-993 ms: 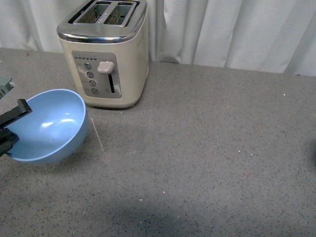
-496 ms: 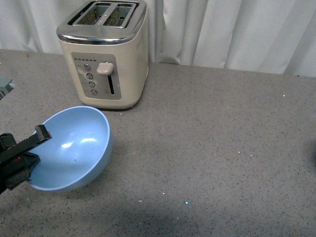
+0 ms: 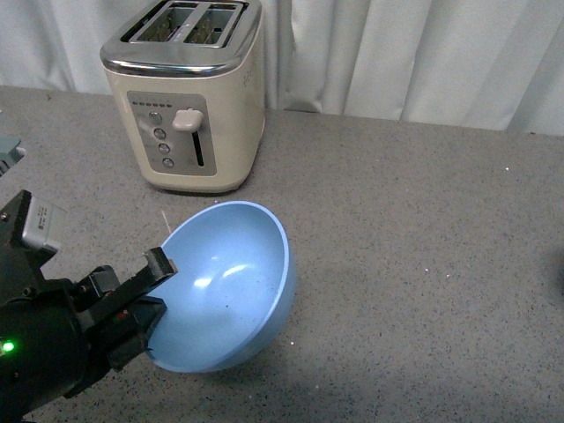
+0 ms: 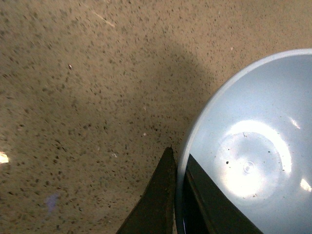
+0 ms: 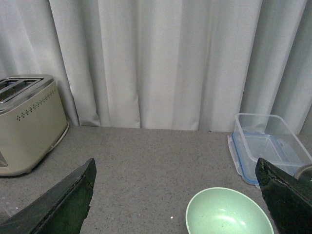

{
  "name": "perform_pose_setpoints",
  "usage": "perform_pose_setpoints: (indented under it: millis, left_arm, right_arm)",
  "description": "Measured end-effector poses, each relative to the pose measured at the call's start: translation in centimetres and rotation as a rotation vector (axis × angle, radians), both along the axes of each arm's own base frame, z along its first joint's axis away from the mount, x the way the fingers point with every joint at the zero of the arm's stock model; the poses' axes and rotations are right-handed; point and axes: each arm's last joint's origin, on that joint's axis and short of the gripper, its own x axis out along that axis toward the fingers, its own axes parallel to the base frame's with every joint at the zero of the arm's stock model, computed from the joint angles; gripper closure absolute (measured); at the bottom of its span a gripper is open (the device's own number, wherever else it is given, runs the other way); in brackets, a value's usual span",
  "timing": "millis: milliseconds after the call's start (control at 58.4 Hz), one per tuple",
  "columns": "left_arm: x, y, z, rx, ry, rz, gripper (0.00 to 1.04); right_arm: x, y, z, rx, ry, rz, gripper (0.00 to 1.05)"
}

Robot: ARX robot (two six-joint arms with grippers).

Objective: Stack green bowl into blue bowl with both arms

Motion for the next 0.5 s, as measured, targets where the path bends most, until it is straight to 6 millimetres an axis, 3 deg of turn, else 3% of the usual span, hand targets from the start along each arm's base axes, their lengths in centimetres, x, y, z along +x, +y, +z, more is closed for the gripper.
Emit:
perform_pose_setpoints:
  millis: [496]
  left_arm:
    - [1.1,-3.2,-1.0,-0.245,0.069,0.064,1.01]
  right_arm:
    - [0.0,0.0,0.0,0.0,0.0,0.0,0.09]
